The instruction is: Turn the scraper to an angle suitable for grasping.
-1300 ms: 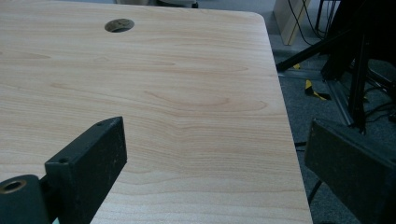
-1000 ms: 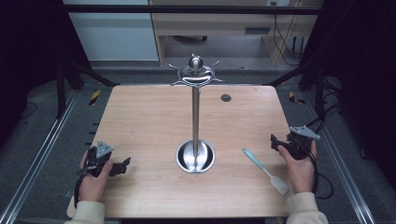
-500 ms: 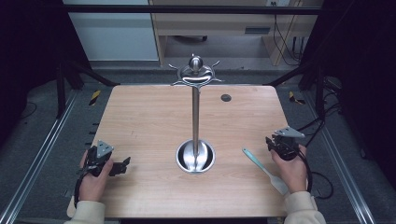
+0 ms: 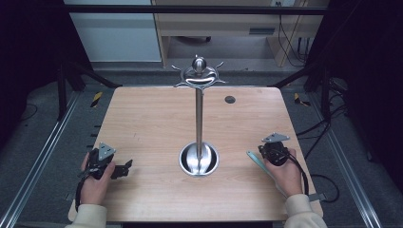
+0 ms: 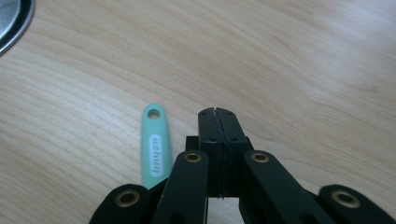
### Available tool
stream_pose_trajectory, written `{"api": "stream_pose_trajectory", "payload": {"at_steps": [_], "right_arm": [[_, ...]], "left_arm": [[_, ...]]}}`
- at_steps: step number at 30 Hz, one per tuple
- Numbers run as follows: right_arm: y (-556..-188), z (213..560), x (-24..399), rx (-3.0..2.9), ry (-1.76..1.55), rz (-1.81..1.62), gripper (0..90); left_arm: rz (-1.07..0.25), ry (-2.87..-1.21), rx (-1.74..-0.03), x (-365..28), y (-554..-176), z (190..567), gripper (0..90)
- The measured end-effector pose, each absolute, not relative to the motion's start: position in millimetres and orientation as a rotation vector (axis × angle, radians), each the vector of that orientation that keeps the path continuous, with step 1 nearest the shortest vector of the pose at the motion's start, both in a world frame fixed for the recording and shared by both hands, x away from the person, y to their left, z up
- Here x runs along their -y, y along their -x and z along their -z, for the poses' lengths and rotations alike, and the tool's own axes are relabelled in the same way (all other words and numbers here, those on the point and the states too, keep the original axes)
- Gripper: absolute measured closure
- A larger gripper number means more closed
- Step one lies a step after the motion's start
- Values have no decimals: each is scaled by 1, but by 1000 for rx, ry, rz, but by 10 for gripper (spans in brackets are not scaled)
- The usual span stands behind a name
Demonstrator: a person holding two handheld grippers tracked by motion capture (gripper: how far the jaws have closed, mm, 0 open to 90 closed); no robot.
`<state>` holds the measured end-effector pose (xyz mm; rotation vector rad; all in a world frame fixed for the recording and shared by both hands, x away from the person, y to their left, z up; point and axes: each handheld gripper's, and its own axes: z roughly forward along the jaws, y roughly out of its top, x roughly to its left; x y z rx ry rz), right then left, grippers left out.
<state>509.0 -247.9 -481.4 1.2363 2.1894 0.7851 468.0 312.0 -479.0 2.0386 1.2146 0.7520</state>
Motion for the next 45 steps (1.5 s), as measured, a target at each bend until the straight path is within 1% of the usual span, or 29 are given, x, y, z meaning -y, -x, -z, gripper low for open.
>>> {"api": "stream_pose_trajectory", "payload": {"at_steps": [20, 32, 33, 36, 41, 45], "right_arm": [[-508, 489, 235, -2298, -1190, -769, 900], [-485, 487, 214, -2427, -1041, -795, 896], [-483, 486, 213, -2429, -1018, -798, 867], [-481, 482, 214, -2418, -1015, -805, 858], [-476, 465, 210, -2464, -961, -724, 827], [-477, 455, 203, -2569, -909, -582, 808]], "left_arm": [[-761, -2032, -1216, -313, -468, 478, 35], [-775, -2019, -1224, -316, -466, 476, 35], [-775, -2019, -1225, -316, -466, 475, 35], [-775, -2022, -1229, -316, -466, 476, 35], [-772, -2032, -1225, -315, -466, 478, 35], [-771, -2030, -1221, -314, -466, 477, 35]]}}
